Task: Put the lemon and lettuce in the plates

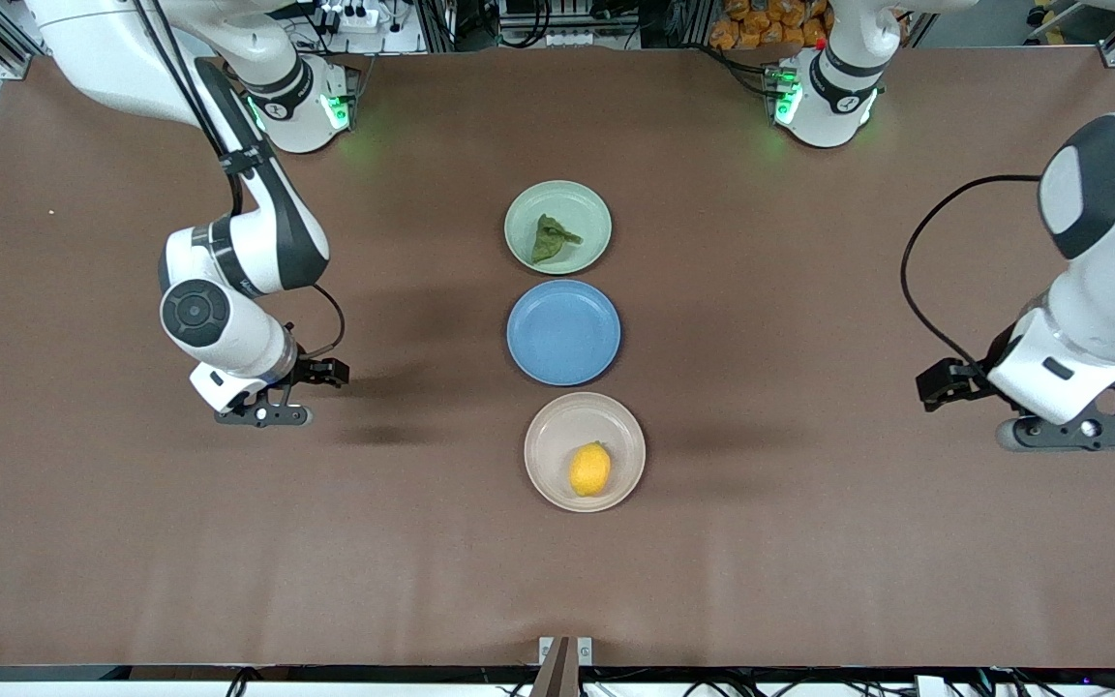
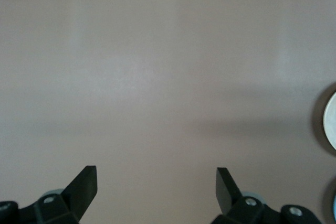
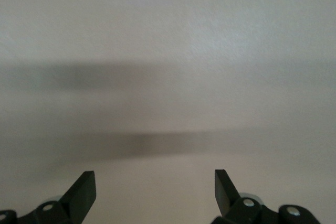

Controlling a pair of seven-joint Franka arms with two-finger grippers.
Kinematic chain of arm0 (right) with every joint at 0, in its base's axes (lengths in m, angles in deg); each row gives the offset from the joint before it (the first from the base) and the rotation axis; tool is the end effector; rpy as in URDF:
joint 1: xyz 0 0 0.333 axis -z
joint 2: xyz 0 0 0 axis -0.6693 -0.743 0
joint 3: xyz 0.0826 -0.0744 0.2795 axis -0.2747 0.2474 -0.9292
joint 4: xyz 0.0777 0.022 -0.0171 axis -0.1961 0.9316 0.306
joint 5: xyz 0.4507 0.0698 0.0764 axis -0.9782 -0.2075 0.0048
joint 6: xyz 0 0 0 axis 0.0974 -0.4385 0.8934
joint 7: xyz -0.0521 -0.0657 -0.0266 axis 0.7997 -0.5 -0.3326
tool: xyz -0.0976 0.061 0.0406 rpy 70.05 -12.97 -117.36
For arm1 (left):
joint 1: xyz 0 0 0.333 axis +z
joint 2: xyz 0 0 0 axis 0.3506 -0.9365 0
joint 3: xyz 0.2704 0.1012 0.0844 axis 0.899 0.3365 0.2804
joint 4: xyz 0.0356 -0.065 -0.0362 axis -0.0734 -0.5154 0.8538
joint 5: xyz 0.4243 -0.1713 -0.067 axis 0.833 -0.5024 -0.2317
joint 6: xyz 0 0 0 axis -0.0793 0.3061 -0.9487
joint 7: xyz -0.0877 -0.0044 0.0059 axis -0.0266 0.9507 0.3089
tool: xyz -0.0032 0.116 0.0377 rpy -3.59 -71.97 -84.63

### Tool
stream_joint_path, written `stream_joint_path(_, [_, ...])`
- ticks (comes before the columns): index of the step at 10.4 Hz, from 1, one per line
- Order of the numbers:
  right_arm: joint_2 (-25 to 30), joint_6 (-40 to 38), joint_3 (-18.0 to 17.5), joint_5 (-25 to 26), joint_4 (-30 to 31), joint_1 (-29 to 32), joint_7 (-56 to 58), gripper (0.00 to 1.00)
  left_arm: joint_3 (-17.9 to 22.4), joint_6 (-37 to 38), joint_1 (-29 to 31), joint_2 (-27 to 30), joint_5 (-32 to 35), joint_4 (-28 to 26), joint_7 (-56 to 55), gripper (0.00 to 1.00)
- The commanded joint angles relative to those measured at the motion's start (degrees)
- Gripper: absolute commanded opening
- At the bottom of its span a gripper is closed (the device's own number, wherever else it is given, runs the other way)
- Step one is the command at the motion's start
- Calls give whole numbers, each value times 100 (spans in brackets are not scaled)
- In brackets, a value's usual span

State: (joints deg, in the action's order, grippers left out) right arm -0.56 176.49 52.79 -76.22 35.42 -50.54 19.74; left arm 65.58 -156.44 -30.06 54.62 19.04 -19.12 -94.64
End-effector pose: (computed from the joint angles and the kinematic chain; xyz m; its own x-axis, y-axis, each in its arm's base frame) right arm 0.6308 0.1268 0.1840 0.9950 0.0329 -0.0940 0.0388 -0.9973 0.0619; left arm 0.7295 -0.0854 0.4999 0.9968 -0.0012 0.0793 0.0036 -0.9981 -0.0610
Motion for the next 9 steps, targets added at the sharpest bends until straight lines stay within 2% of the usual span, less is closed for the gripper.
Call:
stream_joint_path(1, [677,47,-602,45,813,858,627,100,39,257,4,300,-290,-45,24,100])
stream_joint_path(2, [923,100,-649,45,1103,870,628,100,30,432,4,336,-465,8,-160,100])
stream_joint_path(6, [1942,215,-658,36,2089,625,602,100,-110,855,-48,362,-467,377,-441,100])
stream_joint_path(7, [2023,119,-658,36,2099,555,550,100,-215,986,-57,449,-441,386,-660,100])
stream_joint_path(9, [2094,83,-658,36,1995,598,593,100,-715,1023,21,486,-74,386,-909,100])
